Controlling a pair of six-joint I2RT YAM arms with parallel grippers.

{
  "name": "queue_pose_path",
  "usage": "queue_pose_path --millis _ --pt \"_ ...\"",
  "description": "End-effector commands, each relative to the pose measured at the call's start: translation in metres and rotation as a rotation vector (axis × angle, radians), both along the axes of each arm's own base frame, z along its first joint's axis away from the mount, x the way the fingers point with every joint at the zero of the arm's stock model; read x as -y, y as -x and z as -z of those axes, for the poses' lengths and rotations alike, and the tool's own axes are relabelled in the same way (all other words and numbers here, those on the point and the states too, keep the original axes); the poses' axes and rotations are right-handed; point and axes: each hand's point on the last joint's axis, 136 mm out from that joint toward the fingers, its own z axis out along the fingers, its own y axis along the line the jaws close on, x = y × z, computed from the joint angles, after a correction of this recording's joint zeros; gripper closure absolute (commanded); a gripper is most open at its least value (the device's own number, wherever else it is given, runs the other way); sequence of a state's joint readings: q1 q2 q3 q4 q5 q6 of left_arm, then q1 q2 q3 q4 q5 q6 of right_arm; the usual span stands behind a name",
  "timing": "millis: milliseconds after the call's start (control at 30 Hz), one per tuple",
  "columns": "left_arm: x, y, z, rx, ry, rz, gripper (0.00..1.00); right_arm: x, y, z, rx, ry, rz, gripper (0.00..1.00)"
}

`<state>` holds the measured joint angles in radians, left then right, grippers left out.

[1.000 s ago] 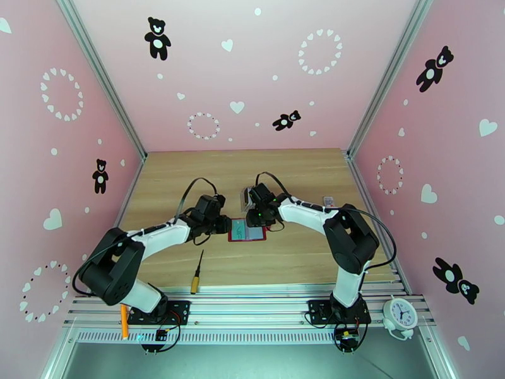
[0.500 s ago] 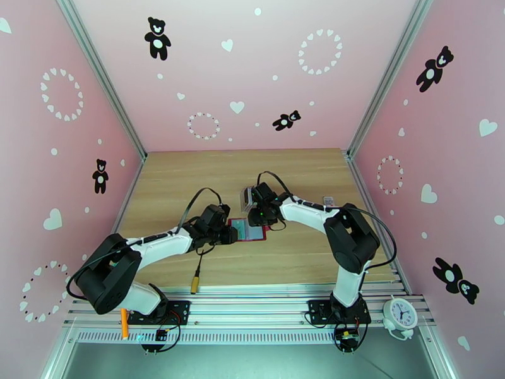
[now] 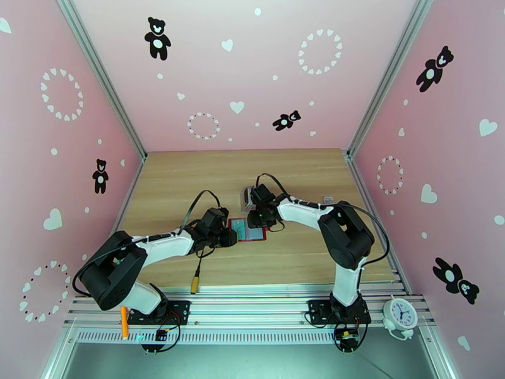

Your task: Put the credit cards into the card holder

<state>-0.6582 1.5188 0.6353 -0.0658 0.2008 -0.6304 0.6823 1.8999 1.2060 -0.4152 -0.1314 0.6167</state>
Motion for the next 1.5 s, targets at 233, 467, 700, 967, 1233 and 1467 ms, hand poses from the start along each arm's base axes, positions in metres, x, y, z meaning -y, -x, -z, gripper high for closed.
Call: queue_pose_path --millis 233,467,700,967,1233,1467 --pt "-0.014 0.003 0.019 -0.017 -0.089 -0.020 0.67 -0.006 -0.001 0.001 -0.010 -0.021 -0.011 0.59" --pt "-0.013 0.005 0.023 -0.028 -0.086 -0.017 0.58 -0.009 0.004 0.005 -0.026 -0.037 -0.012 0.60" --pt "-0.012 0.008 0.025 -0.035 -0.073 -0.010 0.46 -0.017 0.010 0.009 -0.053 -0.071 -0.016 0.60" --pt "-0.014 0.010 0.028 -0.037 -0.077 -0.008 0.37 -0.021 0.013 0.010 -0.072 -0.109 -0.007 0.60" --pt "-0.018 0.009 0.030 -0.034 -0.105 -0.013 0.30 -0.007 -0.004 -0.021 0.013 -0.094 0.012 0.59" --pt "-0.019 0.007 0.030 -0.031 -0.109 -0.012 0.30 0.002 -0.014 -0.019 0.022 -0.052 0.023 0.58"
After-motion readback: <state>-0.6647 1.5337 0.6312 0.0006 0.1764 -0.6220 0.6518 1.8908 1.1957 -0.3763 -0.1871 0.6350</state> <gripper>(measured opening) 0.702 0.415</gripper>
